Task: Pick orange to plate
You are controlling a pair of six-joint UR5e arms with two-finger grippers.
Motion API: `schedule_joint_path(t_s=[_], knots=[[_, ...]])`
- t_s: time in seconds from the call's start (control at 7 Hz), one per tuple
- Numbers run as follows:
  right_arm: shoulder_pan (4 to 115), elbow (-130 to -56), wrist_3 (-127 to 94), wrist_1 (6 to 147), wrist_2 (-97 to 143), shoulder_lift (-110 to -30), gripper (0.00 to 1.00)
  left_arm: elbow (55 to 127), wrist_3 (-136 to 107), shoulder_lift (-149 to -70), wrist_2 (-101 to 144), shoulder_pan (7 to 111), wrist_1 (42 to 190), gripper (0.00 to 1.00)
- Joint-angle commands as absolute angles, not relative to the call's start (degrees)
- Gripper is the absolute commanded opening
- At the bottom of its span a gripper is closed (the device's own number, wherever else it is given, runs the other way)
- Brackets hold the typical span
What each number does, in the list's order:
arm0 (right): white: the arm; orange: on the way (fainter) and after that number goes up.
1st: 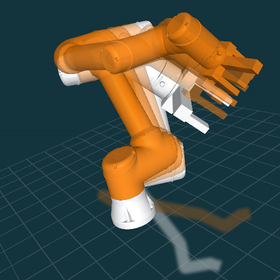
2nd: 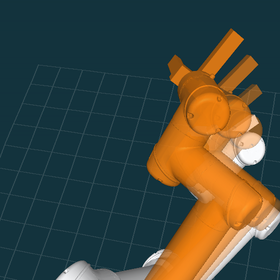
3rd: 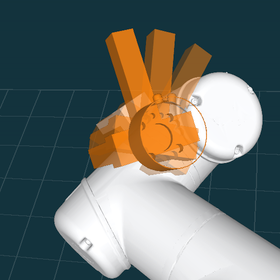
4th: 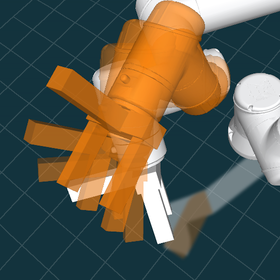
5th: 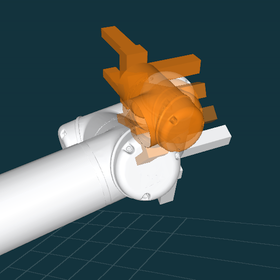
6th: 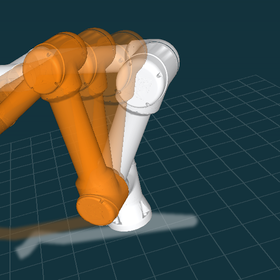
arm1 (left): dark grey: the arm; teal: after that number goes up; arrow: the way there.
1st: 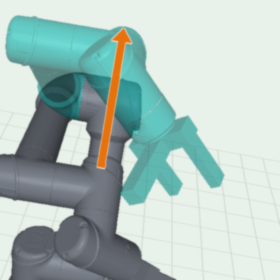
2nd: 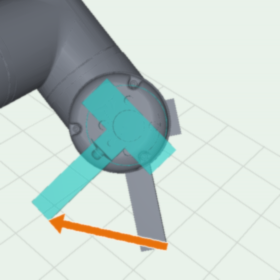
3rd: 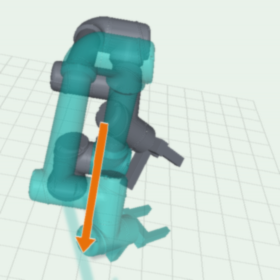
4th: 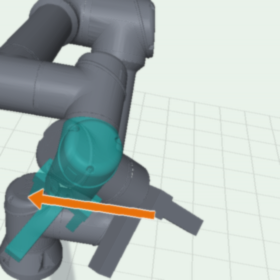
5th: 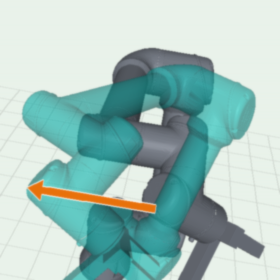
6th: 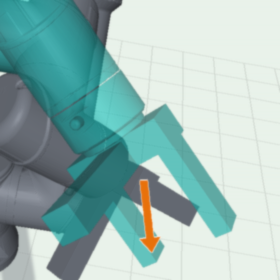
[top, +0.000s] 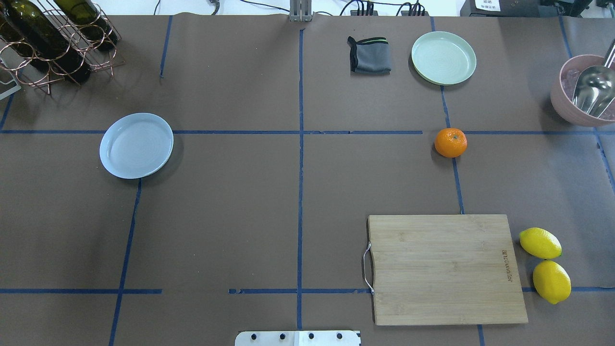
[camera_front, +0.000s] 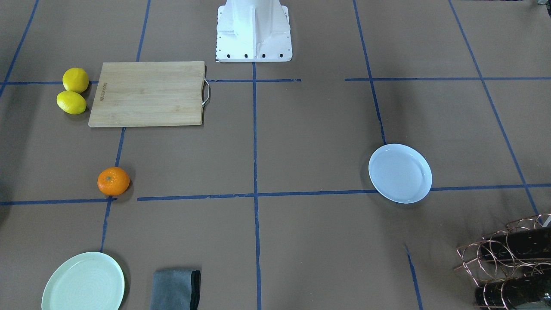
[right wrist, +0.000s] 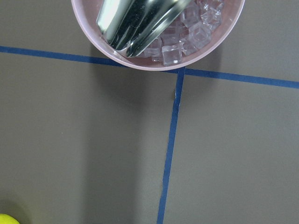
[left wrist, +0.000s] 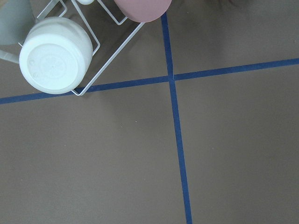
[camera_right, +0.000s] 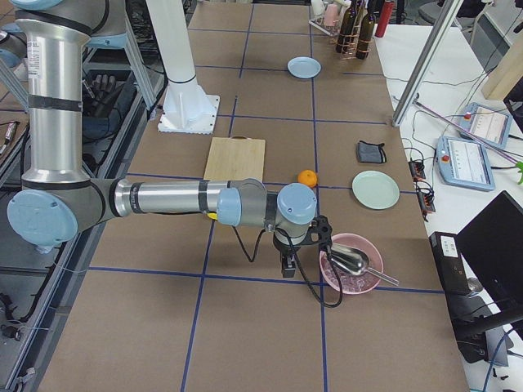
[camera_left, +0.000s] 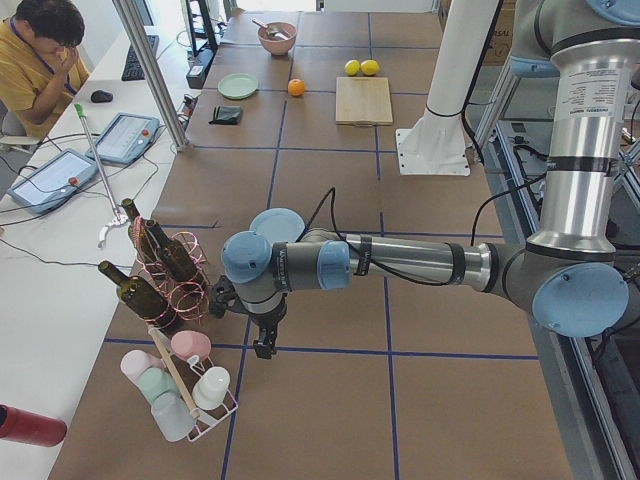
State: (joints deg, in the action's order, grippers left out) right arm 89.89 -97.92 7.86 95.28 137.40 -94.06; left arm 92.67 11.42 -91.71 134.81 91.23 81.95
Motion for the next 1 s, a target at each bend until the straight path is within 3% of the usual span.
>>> schedule_joint_path(t_s=[0.0, 0.57, 0.86], knots=[[89.83, -98.08, 7.82, 95.01, 137.46, -94.57, 1.00, 94.12, 11.17, -91.50, 134.82, 91.23, 82.26, 1.00], [89.82, -98.26, 7.82, 95.18, 137.37, -94.13, 1.00, 94.74, 11.60, -91.85, 134.83, 90.88, 82.53, 1.00], [89.82, -98.26, 7.74, 94.92, 138.07, -94.39, 1.00, 94.31, 10.90, -91.41, 141.12, 88.44, 90.81, 1.00]])
